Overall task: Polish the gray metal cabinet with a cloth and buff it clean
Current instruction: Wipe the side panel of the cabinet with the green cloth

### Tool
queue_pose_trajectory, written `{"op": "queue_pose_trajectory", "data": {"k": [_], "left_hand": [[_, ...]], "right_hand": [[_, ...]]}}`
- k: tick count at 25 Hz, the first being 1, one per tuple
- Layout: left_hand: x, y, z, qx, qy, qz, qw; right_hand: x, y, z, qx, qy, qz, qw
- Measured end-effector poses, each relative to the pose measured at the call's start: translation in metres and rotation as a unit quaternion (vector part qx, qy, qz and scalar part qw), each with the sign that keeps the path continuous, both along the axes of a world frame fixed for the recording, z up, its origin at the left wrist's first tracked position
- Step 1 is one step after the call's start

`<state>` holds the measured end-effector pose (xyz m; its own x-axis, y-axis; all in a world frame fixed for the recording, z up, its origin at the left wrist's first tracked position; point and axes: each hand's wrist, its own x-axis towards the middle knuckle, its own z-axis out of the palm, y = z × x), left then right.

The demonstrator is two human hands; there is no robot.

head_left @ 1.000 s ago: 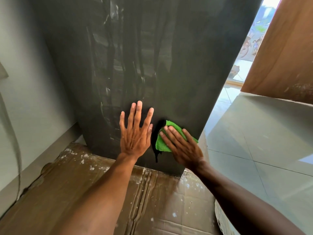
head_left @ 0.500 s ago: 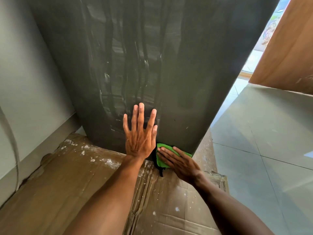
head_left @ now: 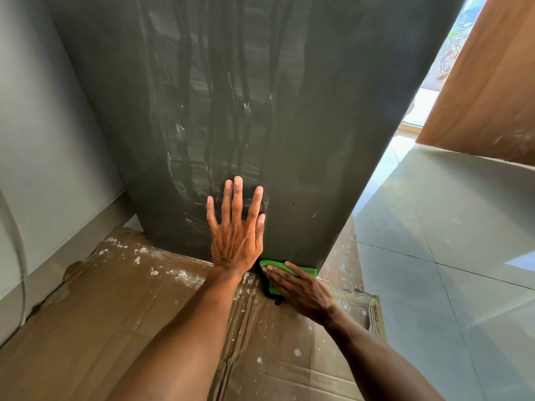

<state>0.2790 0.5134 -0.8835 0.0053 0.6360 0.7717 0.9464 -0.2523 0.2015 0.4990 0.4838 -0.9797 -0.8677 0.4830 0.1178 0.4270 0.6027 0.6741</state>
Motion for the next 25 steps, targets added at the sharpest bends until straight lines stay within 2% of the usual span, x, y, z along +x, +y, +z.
{"op": "queue_pose_trajectory", "data": {"k": [3, 6, 11, 14, 16, 19, 21, 23, 25], "left_hand": [[0.002, -0.005, 0.005, -0.008, -0.002, 0.000, 1.000], [0.006, -0.008, 0.012, -0.003, -0.003, 0.001, 1.000], [0.021, -0.016, 0.036, 0.025, -0.005, -0.004, 1.000], [0.027, -0.016, 0.044, 0.035, -0.001, -0.004, 0.999], [0.028, -0.018, 0.041, 0.033, -0.008, -0.004, 0.999], [0.021, -0.017, 0.035, 0.022, 0.012, -0.017, 1.000], [0.014, -0.015, 0.032, 0.010, 0.035, -0.014, 0.999], [0.011, -0.012, 0.032, 0.003, 0.042, -0.011, 0.999], [0.013, -0.013, 0.031, 0.005, 0.042, -0.007, 0.999]], "right_hand": [[0.006, -0.004, 0.015, 0.061, 0.047, -0.015, 0.997], [0.016, 0.001, 0.057, 0.109, 0.131, -0.018, 0.985], [0.021, 0.009, 0.144, 0.149, 0.247, -0.012, 0.957], [0.013, 0.010, 0.160, 0.141, 0.306, -0.020, 0.941], [0.018, 0.009, 0.140, 0.113, 0.278, -0.024, 0.954], [0.036, 0.002, 0.081, 0.046, 0.141, -0.019, 0.989], [0.044, -0.005, 0.058, 0.035, 0.083, -0.032, 0.995], [0.045, -0.004, 0.057, 0.048, 0.078, -0.033, 0.995], [0.041, -0.003, 0.080, 0.088, 0.136, -0.024, 0.986]]}}
